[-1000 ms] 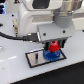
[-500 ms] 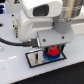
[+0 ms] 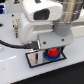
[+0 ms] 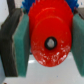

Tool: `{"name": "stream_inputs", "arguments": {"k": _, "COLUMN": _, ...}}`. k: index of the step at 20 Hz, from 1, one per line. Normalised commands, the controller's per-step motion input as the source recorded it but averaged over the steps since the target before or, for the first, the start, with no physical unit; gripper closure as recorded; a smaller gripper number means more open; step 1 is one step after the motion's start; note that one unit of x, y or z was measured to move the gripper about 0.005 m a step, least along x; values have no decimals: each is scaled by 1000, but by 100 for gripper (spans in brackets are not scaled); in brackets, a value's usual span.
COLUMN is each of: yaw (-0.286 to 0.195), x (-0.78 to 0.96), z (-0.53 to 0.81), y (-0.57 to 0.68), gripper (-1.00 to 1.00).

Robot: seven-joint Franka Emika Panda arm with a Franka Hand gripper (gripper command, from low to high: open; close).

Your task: Insert the blue gear onto the right peg, followed by the red gear

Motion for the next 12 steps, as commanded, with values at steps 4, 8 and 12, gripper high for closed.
{"name": "stream_inputs", "arguments": {"k": 4, "yaw": 0, "x": 23, "z": 173, "y": 135, "gripper": -100}}
{"name": "stream_inputs", "arguments": {"k": 8, "yaw": 0, "x": 24, "z": 269, "y": 68, "gripper": -100}}
{"name": "stream_inputs", "arguments": {"k": 12, "yaw": 0, "x": -2, "z": 634, "y": 124, "gripper": -100}}
